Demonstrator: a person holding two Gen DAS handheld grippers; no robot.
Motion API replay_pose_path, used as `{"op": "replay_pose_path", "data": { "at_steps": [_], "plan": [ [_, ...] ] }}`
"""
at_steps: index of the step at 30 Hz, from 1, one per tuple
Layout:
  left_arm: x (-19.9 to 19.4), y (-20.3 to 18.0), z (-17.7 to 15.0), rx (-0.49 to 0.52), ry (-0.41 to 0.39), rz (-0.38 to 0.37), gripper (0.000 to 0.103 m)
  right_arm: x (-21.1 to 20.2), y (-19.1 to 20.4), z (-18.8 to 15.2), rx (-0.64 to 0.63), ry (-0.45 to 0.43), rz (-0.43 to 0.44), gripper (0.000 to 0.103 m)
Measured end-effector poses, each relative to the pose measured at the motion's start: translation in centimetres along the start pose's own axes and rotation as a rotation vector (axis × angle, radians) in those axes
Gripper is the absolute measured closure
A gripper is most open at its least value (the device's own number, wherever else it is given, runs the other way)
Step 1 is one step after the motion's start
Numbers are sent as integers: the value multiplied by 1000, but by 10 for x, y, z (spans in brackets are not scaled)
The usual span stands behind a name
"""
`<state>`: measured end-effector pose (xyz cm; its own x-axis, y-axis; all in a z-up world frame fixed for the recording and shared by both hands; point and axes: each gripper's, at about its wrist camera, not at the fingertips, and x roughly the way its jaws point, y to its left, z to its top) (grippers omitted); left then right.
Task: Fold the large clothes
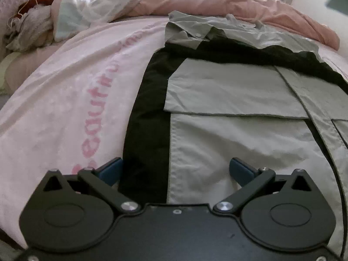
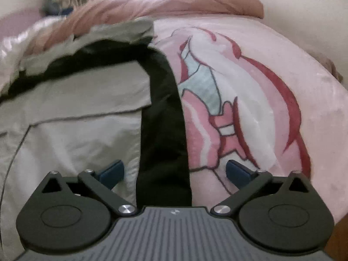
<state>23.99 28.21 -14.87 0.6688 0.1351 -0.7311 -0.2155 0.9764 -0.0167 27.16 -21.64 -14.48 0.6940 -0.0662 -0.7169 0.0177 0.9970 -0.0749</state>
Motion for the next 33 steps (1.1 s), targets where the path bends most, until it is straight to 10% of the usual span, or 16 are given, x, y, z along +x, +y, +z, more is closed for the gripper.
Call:
{"op": "replay_pose_path", "data": {
  "at_steps": [3, 5, 10, 20, 22, 23, 24, 33],
  "plan": [
    [-3, -3, 1, 16, 4, 0, 0, 6, 5, 4, -27, -16, 0, 0],
    [-3, -2, 2, 15, -3, -12, 6, 3, 11, 9, -30, -36, 39, 27],
    [-7, -9, 7, 20, -5, 34, 26, 9, 16, 14, -45, -25, 45, 13],
    [1, -13, 8, 4, -6, 102, 0, 28, 28, 24, -58, -11, 28, 2],
    [-3, -10, 7, -12, -13, 36, 28, 17, 28, 21, -50, -47, 14, 53],
    [-9, -11, 7, -8, -34, 23, 60, 11, 26, 20, -39, -59, 17, 99],
    [-14, -13, 7, 14, -49, 57, 96, 4, 21, 19, -9, -69, 86, 101],
    [-70, -3, 31, -56, -303, -49, 100, -57, 20, 32, 94, -363, 127, 101]
  ]
}}
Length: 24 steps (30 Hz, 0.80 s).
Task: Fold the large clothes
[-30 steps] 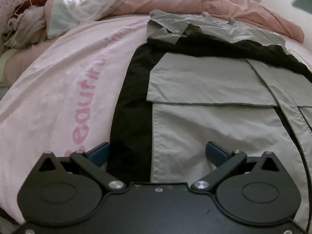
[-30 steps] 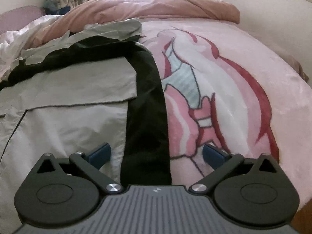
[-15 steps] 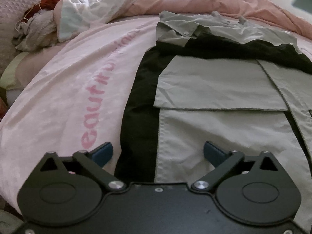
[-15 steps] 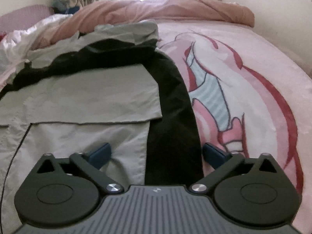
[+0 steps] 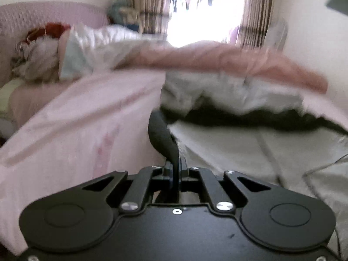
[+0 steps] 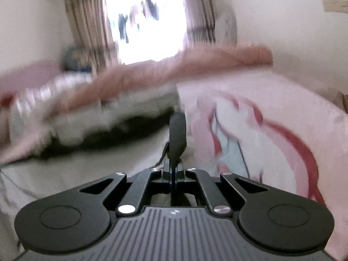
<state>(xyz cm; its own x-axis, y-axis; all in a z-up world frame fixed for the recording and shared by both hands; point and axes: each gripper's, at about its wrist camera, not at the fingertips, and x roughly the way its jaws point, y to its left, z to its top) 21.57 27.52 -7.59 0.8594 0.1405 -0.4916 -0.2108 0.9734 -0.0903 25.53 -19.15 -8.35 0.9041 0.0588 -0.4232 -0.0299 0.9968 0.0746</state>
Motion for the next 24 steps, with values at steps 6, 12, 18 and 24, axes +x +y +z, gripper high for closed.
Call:
{"op": "replay_pose_path", "data": {
  "at_steps": [6, 12, 18, 24],
  "plan": [
    [-3, -8, 49, -20, -160, 46, 99, 10, 17, 28, -22, -181, -110, 102],
    [64, -2, 57, -30, -95, 74, 96, 80, 14, 29, -36, -144, -163, 102],
    [162, -2, 19, 15, 91, 160, 84, 171, 23, 1, -156, 75, -233, 96],
    [167, -17, 14, 179, 40, 278, 34, 158, -7, 10, 28, 79, -98, 90]
  ]
}}
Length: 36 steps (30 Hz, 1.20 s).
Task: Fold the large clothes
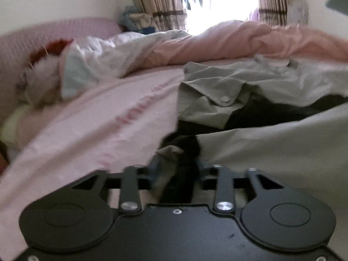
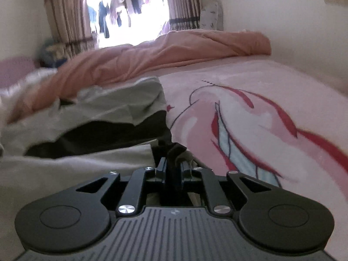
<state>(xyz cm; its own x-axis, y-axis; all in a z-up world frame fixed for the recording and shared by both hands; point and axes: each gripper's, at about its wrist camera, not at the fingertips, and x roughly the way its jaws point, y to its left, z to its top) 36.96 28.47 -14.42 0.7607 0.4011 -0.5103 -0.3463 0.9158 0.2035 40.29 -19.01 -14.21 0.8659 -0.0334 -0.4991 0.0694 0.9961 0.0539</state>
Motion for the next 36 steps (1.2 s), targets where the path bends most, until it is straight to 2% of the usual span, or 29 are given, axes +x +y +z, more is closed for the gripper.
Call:
{"op": "replay_pose_path", "data": {
  "at_steps": [1, 2, 3, 5, 7, 8, 11, 14, 19, 21, 22, 23, 30, 32, 34, 36],
  "plan": [
    [-2, 0, 2, 7, 8, 63, 21, -4, -3, 2, 13, -4, 4, 89],
    [-7, 3, 4, -6, 16, 97, 6, -11, -4, 3, 19, -8, 6, 74],
    [-13, 9, 7, -32, 28, 104, 6, -21, -3, 5, 20, -17, -7, 50],
    [-29, 22, 11, -89, 36, 48, 6, -40, 0, 6, -3, -54, -73, 23],
    [-48, 31, 11, -128, 40, -11, 5, -64, -2, 4, -39, -87, -78, 21],
    [-55, 34, 11, -134, 48, -16, 2, -69, -3, 6, -55, -77, -70, 21],
    [-73, 38, 3, -136, 89, -53, 1, -90, -4, 2, -123, -18, -59, 21],
    [-89, 40, -10, -147, 107, -86, 1, -109, -2, -11, -179, 8, -107, 20],
    [-97, 34, -39, -163, 154, -120, 0, -128, -9, -34, -155, 47, -118, 15],
    [-90, 34, -53, -198, 212, -122, 0, -127, -13, -42, -138, 77, -115, 15],
    [-83, 35, -60, -229, 268, -123, 0, -126, -14, -44, -134, 92, -122, 15],
    [-80, 36, -64, -252, 268, -126, 0, -126, -14, -46, -135, 103, -130, 15],
    [-85, 34, -73, -248, 243, -130, 0, -125, -17, -54, -124, 140, -139, 15],
    [-93, 32, -76, -245, 221, -134, 0, -120, -19, -55, -98, 175, -125, 15],
    [-103, 31, -81, -243, 184, -157, 0, -117, -23, -60, -62, 208, -102, 15],
    [-115, 32, -85, -255, 162, -201, 0, -117, -27, -63, -36, 205, -94, 15]
  ]
}}
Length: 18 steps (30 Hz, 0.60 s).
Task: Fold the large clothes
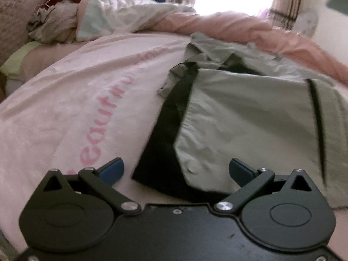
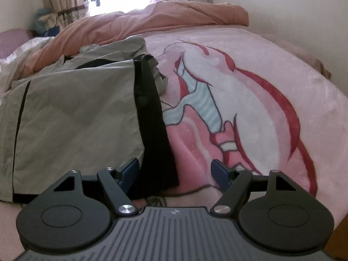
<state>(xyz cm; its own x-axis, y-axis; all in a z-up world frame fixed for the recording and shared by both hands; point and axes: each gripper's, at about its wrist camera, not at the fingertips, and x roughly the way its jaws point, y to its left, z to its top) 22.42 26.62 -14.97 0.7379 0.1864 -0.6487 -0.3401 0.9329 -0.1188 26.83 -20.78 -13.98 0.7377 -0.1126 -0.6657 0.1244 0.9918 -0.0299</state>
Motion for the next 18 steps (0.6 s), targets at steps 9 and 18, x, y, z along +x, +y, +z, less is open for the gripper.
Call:
{"op": "replay_pose_path", "data": {
  "at_steps": [9, 18],
  "plan": [
    [3, 0, 6, 61, 65, -81, 0, 0, -7, -6, -31, 12, 79, 0],
    [21, -16, 26, 154, 95, -88, 2, 3, 7, -14, -79, -35, 57, 1]
  ]
}}
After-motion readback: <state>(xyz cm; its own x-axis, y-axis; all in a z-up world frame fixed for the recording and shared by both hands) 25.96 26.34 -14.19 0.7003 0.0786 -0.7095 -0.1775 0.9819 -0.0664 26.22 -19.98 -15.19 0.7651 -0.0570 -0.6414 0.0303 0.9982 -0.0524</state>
